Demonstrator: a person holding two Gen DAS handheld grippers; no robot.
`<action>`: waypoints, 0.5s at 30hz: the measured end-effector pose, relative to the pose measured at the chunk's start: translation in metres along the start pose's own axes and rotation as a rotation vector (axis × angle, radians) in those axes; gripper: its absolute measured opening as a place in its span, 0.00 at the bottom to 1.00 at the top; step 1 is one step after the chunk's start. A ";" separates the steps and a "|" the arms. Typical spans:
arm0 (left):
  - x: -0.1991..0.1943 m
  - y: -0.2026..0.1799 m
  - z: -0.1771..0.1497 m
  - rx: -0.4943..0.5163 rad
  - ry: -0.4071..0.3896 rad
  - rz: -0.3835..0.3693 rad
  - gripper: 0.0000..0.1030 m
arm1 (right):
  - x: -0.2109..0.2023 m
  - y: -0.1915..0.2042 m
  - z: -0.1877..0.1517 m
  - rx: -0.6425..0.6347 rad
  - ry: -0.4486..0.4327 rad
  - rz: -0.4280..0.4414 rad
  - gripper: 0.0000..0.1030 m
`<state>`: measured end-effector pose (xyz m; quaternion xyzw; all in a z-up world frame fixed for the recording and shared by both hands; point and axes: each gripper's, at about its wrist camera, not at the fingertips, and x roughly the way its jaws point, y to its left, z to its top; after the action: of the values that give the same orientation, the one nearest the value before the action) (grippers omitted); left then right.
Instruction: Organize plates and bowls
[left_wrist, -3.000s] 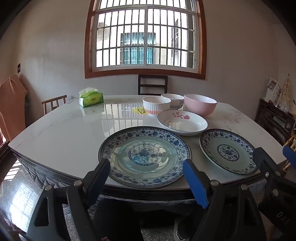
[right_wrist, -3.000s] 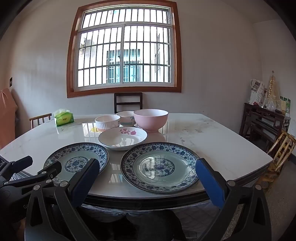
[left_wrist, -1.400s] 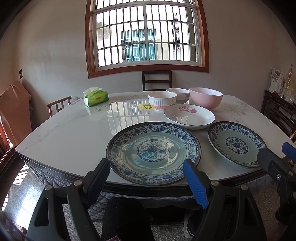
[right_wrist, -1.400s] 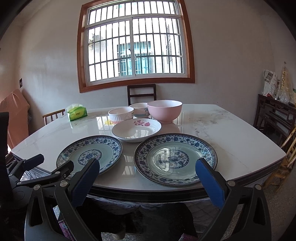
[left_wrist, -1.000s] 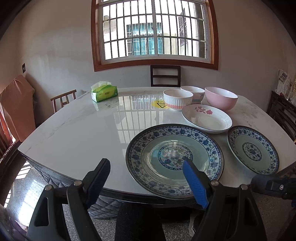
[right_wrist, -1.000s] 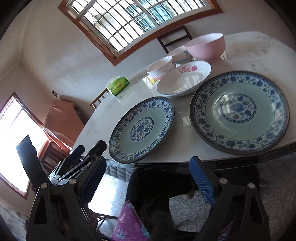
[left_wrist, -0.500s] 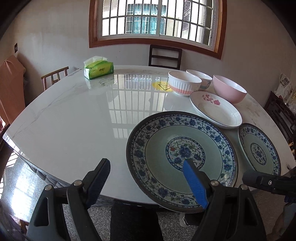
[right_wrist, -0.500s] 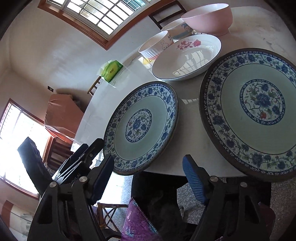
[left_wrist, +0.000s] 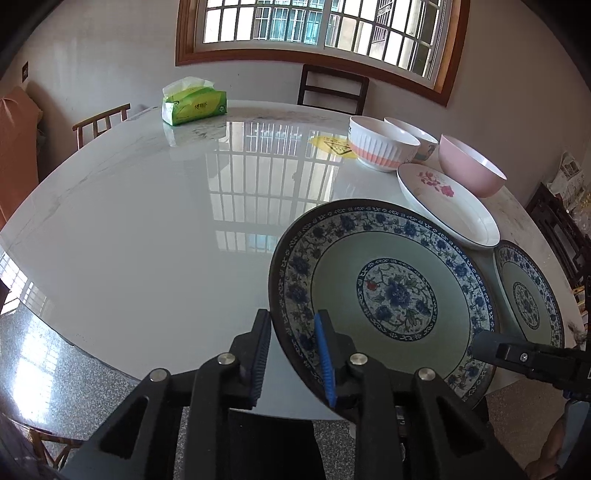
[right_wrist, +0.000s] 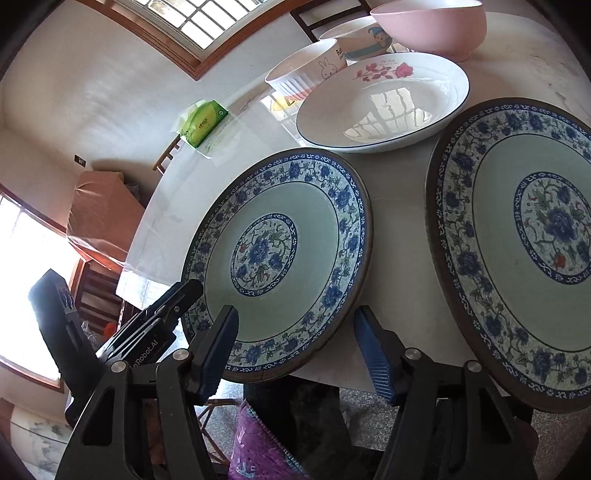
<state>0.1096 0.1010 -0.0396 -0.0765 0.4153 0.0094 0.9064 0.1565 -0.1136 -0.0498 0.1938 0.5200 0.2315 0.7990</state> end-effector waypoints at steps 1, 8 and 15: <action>0.000 0.000 0.001 0.000 0.000 0.003 0.24 | 0.001 0.001 0.000 -0.003 0.004 -0.003 0.53; -0.005 0.010 0.003 -0.017 -0.037 0.050 0.14 | 0.002 -0.002 0.000 -0.025 -0.012 -0.042 0.24; -0.008 0.025 0.007 -0.052 -0.043 0.072 0.10 | 0.009 0.001 0.002 -0.046 -0.008 -0.029 0.18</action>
<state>0.1073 0.1273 -0.0328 -0.0849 0.3980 0.0546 0.9118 0.1610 -0.1080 -0.0549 0.1688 0.5142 0.2309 0.8085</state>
